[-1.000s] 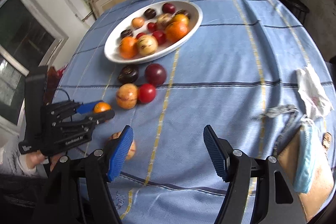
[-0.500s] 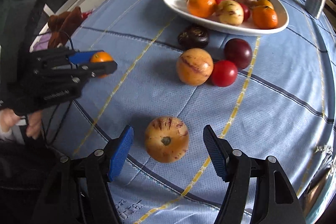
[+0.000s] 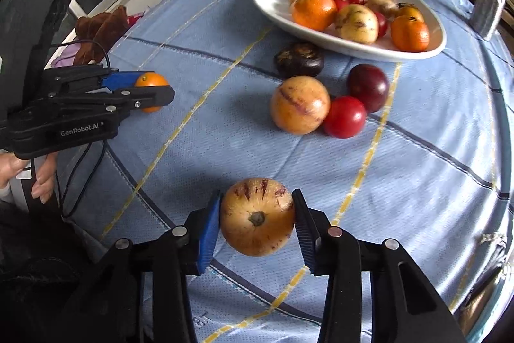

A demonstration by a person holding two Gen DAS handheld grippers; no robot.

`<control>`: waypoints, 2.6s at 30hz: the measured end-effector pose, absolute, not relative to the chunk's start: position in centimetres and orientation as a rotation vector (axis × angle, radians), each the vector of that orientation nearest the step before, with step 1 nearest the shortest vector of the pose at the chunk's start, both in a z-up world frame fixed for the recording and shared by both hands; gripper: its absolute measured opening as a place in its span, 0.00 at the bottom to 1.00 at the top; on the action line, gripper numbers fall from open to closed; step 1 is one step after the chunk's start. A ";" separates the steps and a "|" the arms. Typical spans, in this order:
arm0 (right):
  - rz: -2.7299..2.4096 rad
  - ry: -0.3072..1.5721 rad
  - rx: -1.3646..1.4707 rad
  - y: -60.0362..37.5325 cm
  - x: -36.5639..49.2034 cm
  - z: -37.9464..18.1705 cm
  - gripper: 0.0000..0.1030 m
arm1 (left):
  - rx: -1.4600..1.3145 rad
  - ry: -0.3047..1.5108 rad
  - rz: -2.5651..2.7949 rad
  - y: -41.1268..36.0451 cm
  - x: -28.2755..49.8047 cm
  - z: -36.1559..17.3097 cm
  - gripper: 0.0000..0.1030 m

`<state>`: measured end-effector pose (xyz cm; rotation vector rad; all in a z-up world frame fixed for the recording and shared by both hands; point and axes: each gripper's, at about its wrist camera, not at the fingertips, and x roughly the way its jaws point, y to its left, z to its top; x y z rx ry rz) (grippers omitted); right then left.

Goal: Organize fruits
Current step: 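Carry the orange and melon-pear over the white plate and open both tools, then grasp a speckled yellow-brown fruit with the left tool while the right tool grasps a red tomato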

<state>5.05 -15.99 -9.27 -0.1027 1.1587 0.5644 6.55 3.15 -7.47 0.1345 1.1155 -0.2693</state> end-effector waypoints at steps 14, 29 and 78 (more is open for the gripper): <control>0.380 0.973 0.030 -23.9 9.0 -2.6 0.42 | 0.127 1.015 -0.316 -0.6 13.6 -3.3 0.36; 0.444 0.903 0.020 -21.6 19.7 -1.9 0.42 | 0.112 1.016 -0.299 -4.6 24.2 -2.5 0.36; 0.300 0.985 0.148 -25.6 7.3 -4.9 0.64 | 0.148 1.104 -0.410 -4.6 11.9 -6.2 0.78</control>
